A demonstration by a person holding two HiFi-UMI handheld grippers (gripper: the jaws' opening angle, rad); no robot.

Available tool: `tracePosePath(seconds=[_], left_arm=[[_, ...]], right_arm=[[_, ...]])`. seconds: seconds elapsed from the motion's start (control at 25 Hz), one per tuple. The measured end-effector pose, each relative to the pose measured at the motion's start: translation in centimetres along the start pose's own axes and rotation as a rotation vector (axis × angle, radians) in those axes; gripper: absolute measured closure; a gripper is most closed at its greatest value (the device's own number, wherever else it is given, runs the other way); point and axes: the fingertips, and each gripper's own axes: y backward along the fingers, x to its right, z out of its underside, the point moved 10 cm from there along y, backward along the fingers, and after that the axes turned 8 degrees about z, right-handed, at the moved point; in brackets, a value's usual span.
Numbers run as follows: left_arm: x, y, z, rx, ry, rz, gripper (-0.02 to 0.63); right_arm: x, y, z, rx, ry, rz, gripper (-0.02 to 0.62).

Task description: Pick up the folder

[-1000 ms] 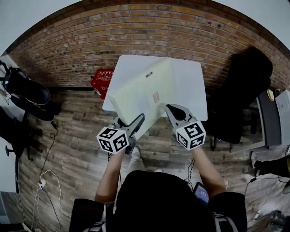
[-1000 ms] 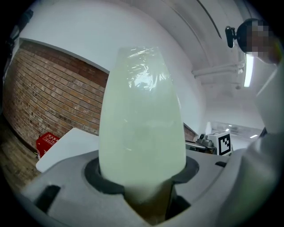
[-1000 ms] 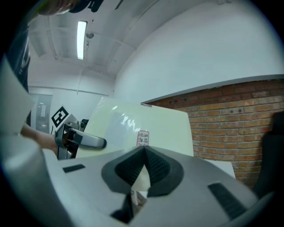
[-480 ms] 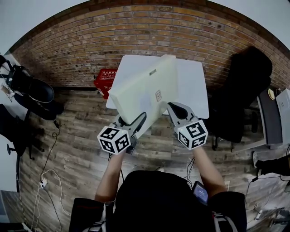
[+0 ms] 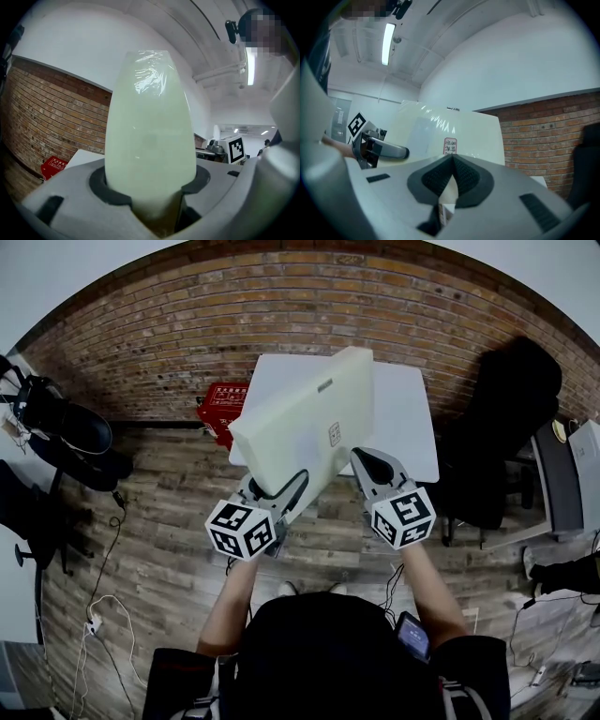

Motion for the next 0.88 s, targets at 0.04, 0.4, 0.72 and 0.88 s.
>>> tracePosePath(seconds=[0.04,0.4,0.72,0.88], left_arm=[[-0.1,0.2,-0.1,0.000,-0.003,0.000,0.334],[-0.8,2.0,0.1,0.006,0.013,0.016,0.334],[-0.5,2.2,0.5,-0.037,-0.053,0.017,0.334],[-0.6,2.3,0.6,-0.036,-0.047,0.021,0.334]], right_arm=[[-0.2,0.0,-0.1,0.002,0.001,0.002,0.568],[-2.5,-0.4,0.1,-0.023,0.025,0.016,0.568],[-3.0,-0.3,0.1,-0.027,0.006,0.026,0.568],[-3.1,-0.4,0.1,-0.029,-0.002,0.030,0.569]])
